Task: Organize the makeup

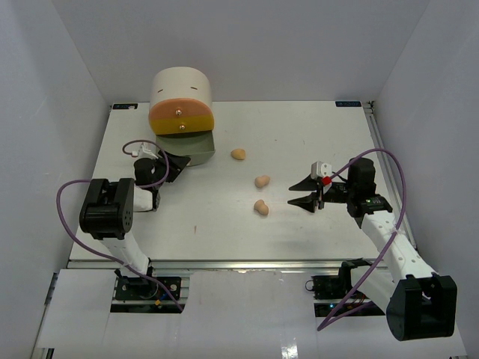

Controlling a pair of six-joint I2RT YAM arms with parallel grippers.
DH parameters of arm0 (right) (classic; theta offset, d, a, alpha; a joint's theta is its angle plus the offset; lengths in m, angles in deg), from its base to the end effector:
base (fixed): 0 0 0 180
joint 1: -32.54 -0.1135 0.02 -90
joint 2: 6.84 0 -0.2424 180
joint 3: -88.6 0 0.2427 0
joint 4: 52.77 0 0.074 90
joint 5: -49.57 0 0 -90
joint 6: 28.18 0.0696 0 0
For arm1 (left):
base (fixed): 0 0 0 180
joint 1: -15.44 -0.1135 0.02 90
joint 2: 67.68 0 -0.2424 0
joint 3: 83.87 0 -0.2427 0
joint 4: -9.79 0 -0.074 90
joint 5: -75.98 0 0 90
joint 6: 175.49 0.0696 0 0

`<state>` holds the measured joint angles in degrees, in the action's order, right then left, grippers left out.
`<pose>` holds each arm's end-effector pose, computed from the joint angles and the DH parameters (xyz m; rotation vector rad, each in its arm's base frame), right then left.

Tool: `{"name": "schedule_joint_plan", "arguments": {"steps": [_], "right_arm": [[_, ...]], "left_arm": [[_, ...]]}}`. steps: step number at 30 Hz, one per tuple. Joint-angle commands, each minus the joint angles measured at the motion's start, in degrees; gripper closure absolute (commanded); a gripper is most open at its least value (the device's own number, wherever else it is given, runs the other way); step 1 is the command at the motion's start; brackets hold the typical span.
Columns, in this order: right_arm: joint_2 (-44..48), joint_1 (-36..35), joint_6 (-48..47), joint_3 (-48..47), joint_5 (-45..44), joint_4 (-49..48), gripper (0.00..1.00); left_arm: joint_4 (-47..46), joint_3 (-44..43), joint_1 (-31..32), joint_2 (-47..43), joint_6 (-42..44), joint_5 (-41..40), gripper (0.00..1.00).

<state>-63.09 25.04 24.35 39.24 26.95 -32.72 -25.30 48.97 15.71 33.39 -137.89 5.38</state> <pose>0.2059 0.0919 0.2403 -1.2805 1.2926 0.8174 0.3416 -0.0247 0.1102 -0.6521 1.8841 -0.9315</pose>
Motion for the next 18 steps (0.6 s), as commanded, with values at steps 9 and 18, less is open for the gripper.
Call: {"name": "schedule_joint_plan", "arguments": {"steps": [9, 18], "right_arm": [[-0.3, 0.4, 0.4, -2.0, -1.4, -1.5, 0.42], [-2.3, 0.8, 4.3, -4.1, -6.9, -0.2, 0.39]], "left_arm": [[10.1, -0.7, -0.2, -15.7, 6.9, -0.1, 0.16], [24.1, 4.0, -0.2, -34.4, 11.6, 2.0, 0.15]]}}
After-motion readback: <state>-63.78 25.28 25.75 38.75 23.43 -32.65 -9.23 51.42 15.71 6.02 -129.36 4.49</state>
